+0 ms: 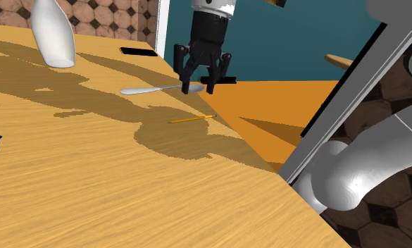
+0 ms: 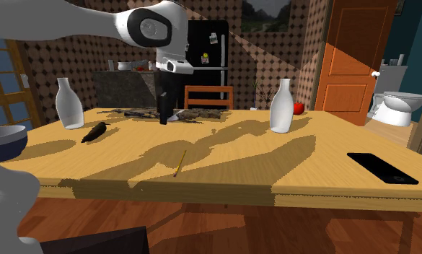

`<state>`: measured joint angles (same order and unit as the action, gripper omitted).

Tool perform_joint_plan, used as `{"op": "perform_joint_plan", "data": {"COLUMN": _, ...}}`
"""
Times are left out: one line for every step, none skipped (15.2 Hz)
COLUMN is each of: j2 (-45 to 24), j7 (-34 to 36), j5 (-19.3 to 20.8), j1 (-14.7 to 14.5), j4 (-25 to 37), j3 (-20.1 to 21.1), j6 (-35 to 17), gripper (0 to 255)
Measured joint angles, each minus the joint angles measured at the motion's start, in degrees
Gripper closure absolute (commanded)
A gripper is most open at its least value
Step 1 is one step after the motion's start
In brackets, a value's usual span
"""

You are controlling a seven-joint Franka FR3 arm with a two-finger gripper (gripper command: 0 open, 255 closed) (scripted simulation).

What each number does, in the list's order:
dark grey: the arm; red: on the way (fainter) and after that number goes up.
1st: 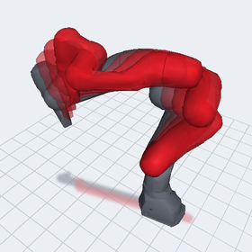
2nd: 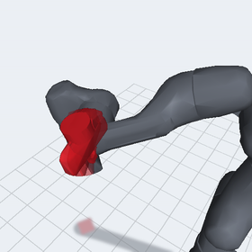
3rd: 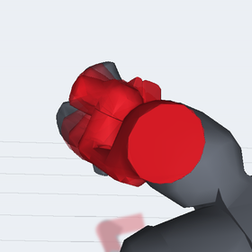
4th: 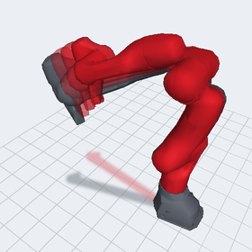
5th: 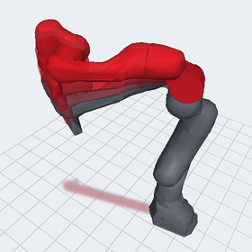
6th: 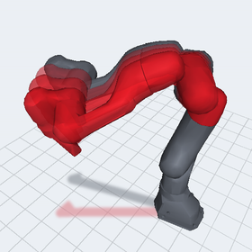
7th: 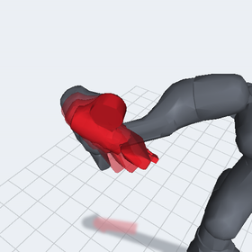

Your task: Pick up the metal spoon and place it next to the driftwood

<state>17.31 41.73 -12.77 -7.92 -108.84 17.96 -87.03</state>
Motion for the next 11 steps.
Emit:
{"op": "perform_joint_plan", "data": {"j2": 0.81, "j7": 1.24, "j5": -0.62, "j1": -0.59, "j4": -0.9, "j3": 0.84, "j6": -0.38, "gripper": 255}}
{"op": "perform_joint_plan", "data": {"j2": 2.06, "j7": 2.45, "j5": -1.31, "j1": -1.18, "j4": -1.62, "j3": 1.54, "j6": -0.11, "gripper": 255}}
{"op": "perform_joint_plan", "data": {"j2": 2.9, "j7": 3.46, "j5": -1.89, "j1": -1.69, "j4": -2.44, "j3": 2.23, "j6": -0.36, "gripper": 255}}
{"op": "perform_joint_plan", "data": {"j2": 3.43, "j7": 4.31, "j5": -2.33, "j1": -2.07, "j4": -2.84, "j3": 2.79, "j6": -0.42, "gripper": 255}}
{"op": "perform_joint_plan", "data": {"j2": 4.27, "j7": 5.43, "j5": -2.92, "j1": -2.58, "j4": -3.13, "j3": 3.45, "j6": -0.13, "gripper": 255}}
{"op": "perform_joint_plan", "data": {"j2": 5.33, "j7": 6.55, "j5": -3.65, "j1": -3.18, "j4": -4.31, "j3": 4.27, "j6": -0.61, "gripper": 255}}
{"op": "perform_joint_plan", "data": {"j2": 6.67, "j7": 7.61, "j5": -4.47, "j1": -3.81, "j4": -5.64, "j3": 4.99, "j6": -0.9, "gripper": 255}}
{"op": "perform_joint_plan", "data": {"j2": 6.93, "j7": 8.79, "j5": -4.98, "j1": -4.26, "j4": -5.62, "j3": 5.82, "j6": -0.93, "gripper": 255}}
{"op": "perform_joint_plan", "data": {"j2": 7.55, "j7": 9.97, "j5": -5.59, "j1": -4.76, "j4": -5.75, "j3": 6.56, "j6": -0.76, "gripper": 255}}
{"op": "perform_joint_plan", "data": {"j2": 7.97, "j7": 11.18, "j5": -6.18, "j1": -5.25, "j4": -6.05, "j3": 7.45, "j6": -1.0, "gripper": 255}}
{"op": "perform_joint_plan", "data": {"j2": 8.36, "j7": 11.8, "j5": -6.56, "j1": -5.56, "j4": -6.52, "j3": 7.94, "j6": -1.29, "gripper": 255}}
